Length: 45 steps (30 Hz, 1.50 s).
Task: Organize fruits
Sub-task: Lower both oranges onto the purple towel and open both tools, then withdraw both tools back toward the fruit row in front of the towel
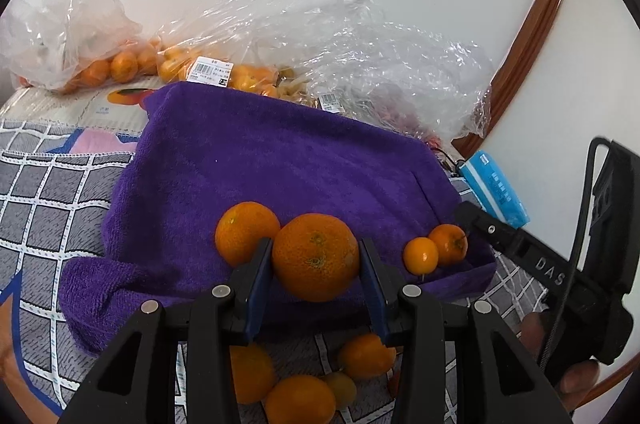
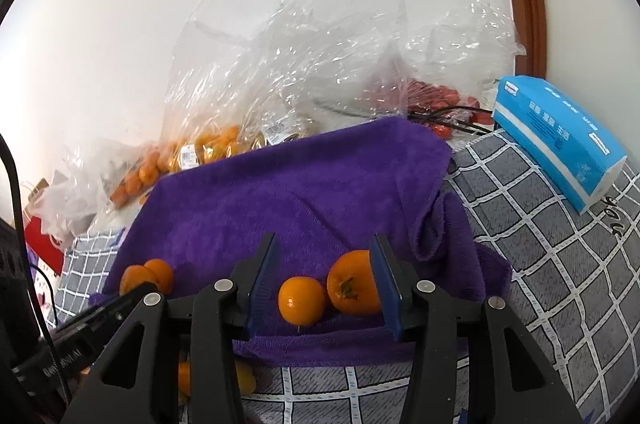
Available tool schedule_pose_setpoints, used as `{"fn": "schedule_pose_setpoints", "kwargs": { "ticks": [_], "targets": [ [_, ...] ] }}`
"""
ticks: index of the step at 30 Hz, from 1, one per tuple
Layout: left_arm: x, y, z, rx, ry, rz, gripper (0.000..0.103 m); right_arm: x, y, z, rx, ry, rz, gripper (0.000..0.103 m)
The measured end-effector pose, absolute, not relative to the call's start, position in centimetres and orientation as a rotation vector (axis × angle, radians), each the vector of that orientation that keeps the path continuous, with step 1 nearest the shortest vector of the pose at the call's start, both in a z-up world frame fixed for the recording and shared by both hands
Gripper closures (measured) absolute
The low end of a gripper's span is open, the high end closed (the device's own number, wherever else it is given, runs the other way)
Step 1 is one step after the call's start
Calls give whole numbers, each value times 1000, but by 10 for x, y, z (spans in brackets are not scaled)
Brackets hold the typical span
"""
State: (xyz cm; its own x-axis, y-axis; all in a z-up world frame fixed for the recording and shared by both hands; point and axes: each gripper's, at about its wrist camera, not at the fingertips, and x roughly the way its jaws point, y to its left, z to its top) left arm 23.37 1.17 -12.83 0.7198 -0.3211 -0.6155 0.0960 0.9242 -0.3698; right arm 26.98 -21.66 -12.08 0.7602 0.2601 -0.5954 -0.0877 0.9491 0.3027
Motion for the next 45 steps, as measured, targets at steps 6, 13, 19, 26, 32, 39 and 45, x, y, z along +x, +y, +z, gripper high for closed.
{"fn": "schedule_pose_setpoints", "kwargs": {
  "ticks": [6,13,19,26,32,39,45],
  "targets": [
    [232,13,-127,-327,715,-218,55,268,-218,-120,271,672,186,56],
    [229,19,-121,-351,689,-211,45,268,-216,-120,257,672,178,55],
    [225,21,-117,-358,668,-196,44,265,-210,-120,209,660,161,54],
    [216,24,-108,-363,626,-193,44,255,-207,-112,142,578,84,54],
    [212,20,-103,-319,608,-182,44,246,-209,-104,143,609,84,54],
    [209,23,-97,-320,613,-208,44,214,-215,-96,148,619,69,51],
    [202,33,-80,-327,605,-200,44,198,-211,-95,116,695,109,51]
  ]
}}
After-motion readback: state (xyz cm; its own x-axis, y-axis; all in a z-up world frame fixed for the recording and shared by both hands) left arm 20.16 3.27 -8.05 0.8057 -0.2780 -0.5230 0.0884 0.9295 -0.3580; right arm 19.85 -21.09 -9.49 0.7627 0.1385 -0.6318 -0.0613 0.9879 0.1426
